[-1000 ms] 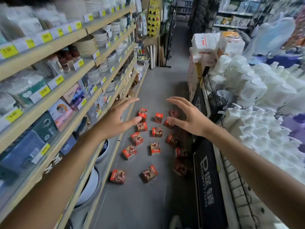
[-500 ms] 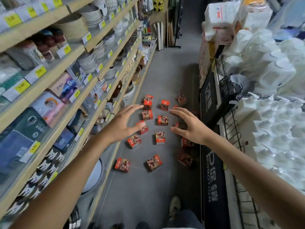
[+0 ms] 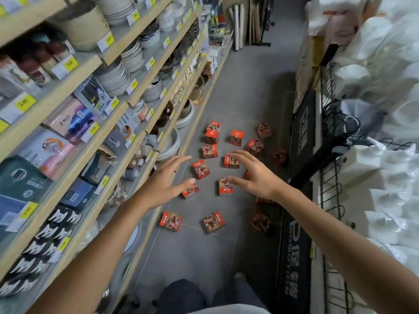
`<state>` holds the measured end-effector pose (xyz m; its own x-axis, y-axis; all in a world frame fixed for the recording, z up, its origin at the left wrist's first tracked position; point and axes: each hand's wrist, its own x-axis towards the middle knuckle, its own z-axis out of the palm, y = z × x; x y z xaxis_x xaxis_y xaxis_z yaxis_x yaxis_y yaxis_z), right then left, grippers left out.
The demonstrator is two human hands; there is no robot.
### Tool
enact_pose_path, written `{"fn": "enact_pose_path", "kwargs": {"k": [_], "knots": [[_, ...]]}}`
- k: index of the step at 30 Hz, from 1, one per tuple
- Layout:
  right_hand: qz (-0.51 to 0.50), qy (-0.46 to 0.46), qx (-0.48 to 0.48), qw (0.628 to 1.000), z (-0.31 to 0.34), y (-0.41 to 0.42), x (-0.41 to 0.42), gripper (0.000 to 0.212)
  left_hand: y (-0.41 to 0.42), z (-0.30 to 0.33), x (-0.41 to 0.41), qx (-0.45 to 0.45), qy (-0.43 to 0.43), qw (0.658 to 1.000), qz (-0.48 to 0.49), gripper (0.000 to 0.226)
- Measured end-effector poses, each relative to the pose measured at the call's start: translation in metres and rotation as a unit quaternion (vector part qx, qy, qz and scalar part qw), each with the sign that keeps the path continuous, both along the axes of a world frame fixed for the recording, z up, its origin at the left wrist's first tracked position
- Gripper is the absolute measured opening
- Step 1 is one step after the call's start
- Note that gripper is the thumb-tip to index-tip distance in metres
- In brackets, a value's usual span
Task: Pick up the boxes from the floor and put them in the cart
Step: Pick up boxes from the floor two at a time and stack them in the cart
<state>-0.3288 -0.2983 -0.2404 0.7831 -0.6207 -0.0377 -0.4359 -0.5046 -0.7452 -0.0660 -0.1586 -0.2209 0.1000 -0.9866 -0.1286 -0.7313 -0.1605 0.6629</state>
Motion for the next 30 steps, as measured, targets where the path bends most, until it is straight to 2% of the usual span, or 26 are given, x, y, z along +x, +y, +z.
{"fn": "enact_pose_path", "kwargs": {"k": [7, 19, 25, 30], "knots": [[0.018, 0.029, 0.013, 0.999, -0.02, -0.032, 0.048, 0.068, -0.018, -0.027, 0.039, 0.005, 0.026, 0.999, 0.038, 0.071], [-0.006, 0.12, 0.06, 0.991, -0.086, -0.089, 0.138, 0.072, -0.091, -0.128, 0.138, 0.042, 0.093, 0.994, 0.03, 0.06], [-0.023, 0.162, 0.106, 0.981, -0.165, -0.112, 0.159, 0.07, -0.109, -0.217, 0.156, 0.089, 0.123, 0.988, 0.042, 0.067], [-0.056, 0.191, 0.185, 0.962, -0.265, -0.127, 0.161, 0.071, -0.114, -0.306, 0.148, 0.144, 0.15, 0.974, 0.083, 0.067]]}}
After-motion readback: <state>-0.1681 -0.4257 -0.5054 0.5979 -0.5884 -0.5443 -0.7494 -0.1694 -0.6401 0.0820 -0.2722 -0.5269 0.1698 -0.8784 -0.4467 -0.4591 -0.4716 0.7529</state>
